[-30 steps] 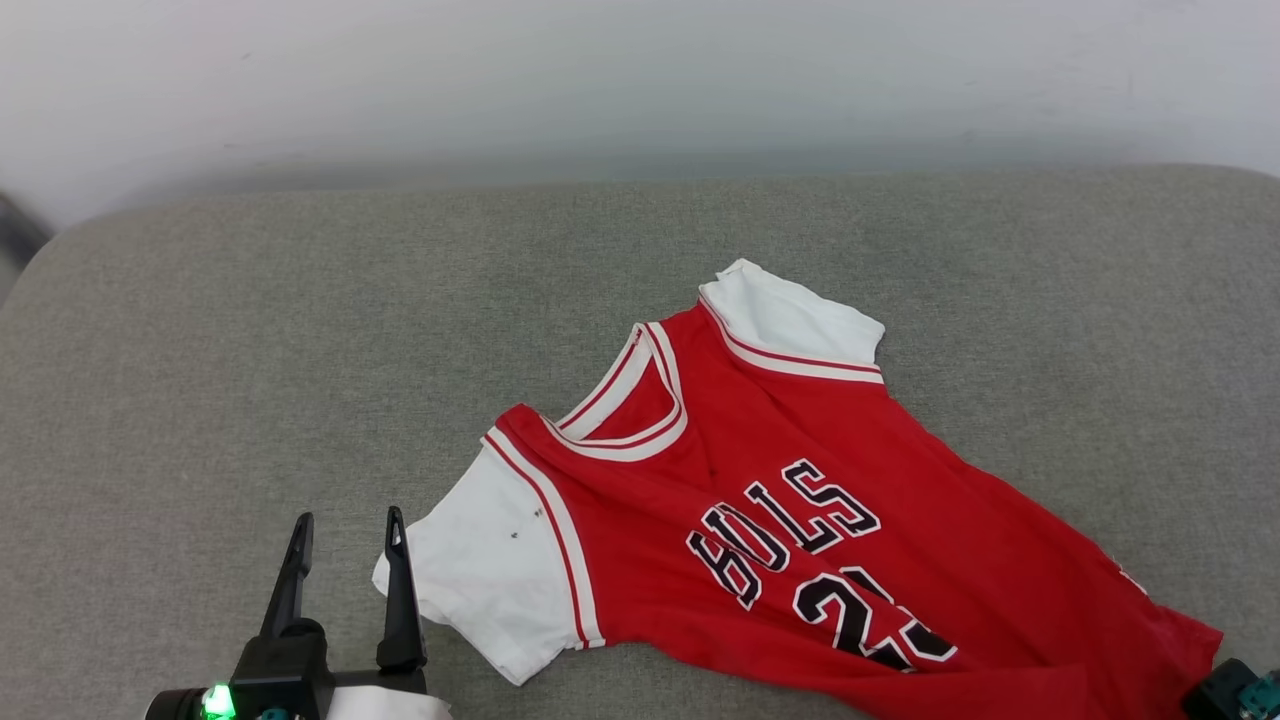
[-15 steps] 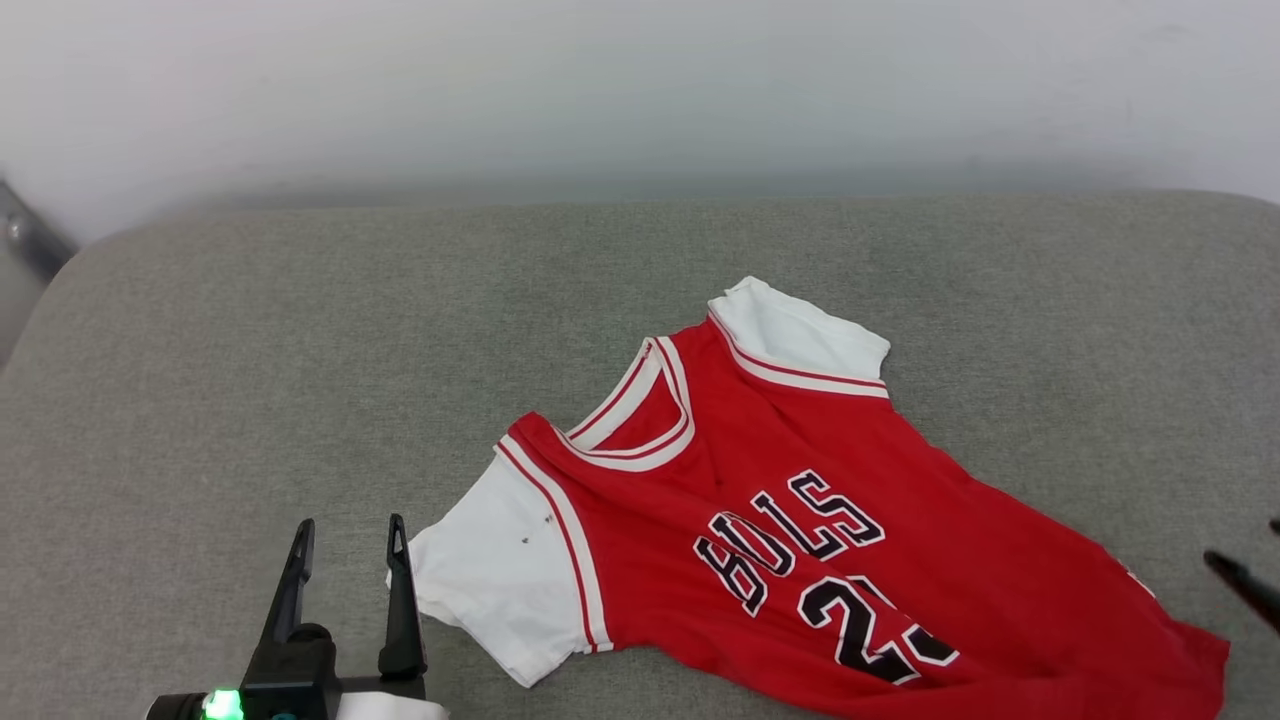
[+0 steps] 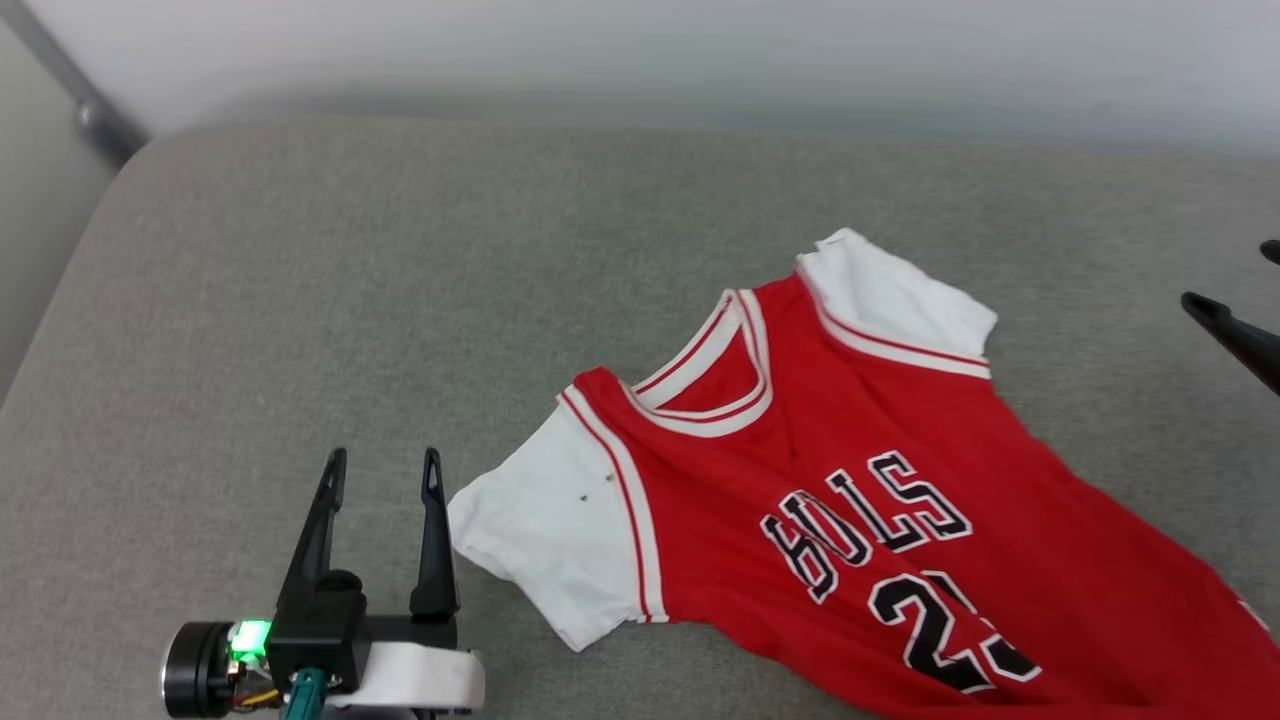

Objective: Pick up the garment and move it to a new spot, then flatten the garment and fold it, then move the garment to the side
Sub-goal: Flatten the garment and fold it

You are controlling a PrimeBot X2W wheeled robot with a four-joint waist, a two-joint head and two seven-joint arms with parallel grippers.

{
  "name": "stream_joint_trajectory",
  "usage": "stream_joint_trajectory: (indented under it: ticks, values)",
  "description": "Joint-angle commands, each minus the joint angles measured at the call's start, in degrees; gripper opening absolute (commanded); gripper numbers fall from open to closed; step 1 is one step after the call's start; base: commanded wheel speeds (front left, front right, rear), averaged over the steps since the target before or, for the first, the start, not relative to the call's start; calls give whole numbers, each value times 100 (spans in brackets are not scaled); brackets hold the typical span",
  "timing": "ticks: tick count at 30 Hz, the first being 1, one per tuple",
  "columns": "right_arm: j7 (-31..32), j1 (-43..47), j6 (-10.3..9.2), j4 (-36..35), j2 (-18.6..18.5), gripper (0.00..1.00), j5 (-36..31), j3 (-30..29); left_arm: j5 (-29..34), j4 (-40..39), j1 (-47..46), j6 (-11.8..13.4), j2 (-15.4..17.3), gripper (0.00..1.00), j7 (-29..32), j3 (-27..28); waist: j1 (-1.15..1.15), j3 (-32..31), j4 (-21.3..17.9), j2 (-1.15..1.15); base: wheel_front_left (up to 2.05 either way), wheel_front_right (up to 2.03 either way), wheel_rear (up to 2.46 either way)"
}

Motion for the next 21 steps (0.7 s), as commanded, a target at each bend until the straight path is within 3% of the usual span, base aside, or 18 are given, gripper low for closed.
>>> stream_joint_trajectory:
  ticks: [1,8,13,21]
  values:
    - [240,-222,-4,47,117,100,13,112,0,-40,-123,31,7,100,-15,-27,0,289,243,0,0,0,0]
    - [1829,-1723,-4,514,450,100,-21,1150,-118,-139,-497,119,-8,100,-15,-221,0,923,573,0,0,0,0]
    - [2639,-2656,-4,1020,672,100,5,1849,-217,-174,-796,189,-14,100,-15,-403,0,1335,787,0,0,0,0]
    - [2673,-3459,-4,1743,864,100,-51,2667,-457,-228,-1145,348,-18,100,-15,-660,0,1838,1074,0,0,0,0]
